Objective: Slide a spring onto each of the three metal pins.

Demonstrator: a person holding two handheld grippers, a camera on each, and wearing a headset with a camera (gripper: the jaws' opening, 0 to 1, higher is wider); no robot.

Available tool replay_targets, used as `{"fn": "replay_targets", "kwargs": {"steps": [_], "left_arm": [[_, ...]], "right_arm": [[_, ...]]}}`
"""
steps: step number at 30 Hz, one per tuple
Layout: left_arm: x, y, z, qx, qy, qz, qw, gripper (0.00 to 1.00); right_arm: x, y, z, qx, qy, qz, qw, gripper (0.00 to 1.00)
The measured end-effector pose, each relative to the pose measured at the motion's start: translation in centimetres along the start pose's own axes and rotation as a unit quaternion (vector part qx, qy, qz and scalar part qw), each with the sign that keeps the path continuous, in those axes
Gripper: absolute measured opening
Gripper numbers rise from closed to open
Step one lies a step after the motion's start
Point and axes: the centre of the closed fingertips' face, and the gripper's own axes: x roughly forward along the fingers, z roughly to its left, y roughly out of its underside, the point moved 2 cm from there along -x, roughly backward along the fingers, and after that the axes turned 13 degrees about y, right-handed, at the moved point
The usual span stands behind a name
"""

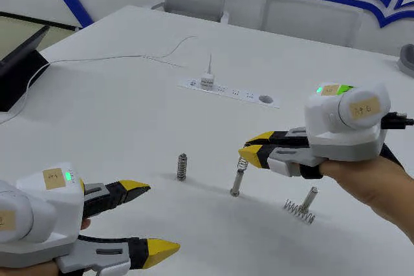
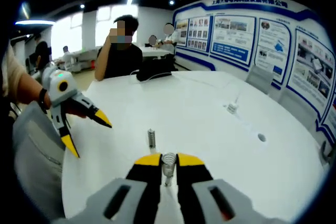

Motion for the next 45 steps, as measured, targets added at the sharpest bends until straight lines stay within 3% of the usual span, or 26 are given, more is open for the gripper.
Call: {"fn": "replay_targets", "kwargs": {"steps": [45], "left_arm": [[0.3,0.2,0.2,-0.004,0.006,0.004,1.0,0.61]], "right_arm": [[2.7,3.8,0.4,0.012,0.007,0.038,0.9992,0.12]]}}
